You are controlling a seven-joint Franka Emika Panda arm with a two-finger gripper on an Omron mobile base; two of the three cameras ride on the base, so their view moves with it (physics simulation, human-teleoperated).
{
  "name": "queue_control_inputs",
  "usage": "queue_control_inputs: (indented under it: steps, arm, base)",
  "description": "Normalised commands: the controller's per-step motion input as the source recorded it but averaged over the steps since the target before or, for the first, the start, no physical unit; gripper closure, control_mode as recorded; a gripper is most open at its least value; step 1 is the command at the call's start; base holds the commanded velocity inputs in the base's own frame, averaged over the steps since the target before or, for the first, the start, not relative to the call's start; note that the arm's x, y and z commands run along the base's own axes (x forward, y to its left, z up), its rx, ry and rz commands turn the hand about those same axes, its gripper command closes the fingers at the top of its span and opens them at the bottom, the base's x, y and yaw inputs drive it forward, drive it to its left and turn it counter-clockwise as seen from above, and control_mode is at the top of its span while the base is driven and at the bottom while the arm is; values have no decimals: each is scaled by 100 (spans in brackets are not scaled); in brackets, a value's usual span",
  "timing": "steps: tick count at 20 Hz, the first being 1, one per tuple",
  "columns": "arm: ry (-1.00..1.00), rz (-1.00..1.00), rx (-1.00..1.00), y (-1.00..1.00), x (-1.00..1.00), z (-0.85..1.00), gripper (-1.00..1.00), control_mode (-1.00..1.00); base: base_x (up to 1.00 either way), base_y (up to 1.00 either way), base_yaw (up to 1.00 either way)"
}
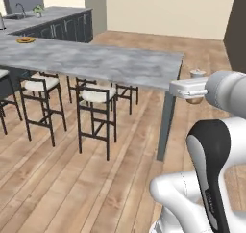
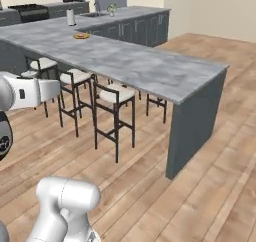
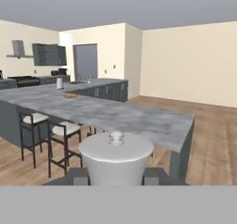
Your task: Retrieve the shaker from the cabinet and place it next the steak on a plate on the dining table.
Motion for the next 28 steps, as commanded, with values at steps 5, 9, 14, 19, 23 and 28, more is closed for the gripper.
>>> queue_control_inputs:
  steps: [5, 9, 14, 19, 23, 28]
  arm:
    - [0, 0, 0, 0, 0, 0, 100, 100]
    - [0, 0, 0, 0, 0, 0, 100, 100]
    - [0, 0, 0, 0, 0, 0, 100, 100]
    - [0, 0, 0, 0, 0, 0, 100, 100]
    - [0, 0, 0, 0, 0, 0, 100, 100]
    - [0, 0, 0, 0, 0, 0, 100, 100]
  base:
    - [0, -80, 61]
    - [6, -85, 59]
    - [77, -100, 31]
    - [99, -100, 12]
    - [88, -100, 11]
    - [76, -100, 14]
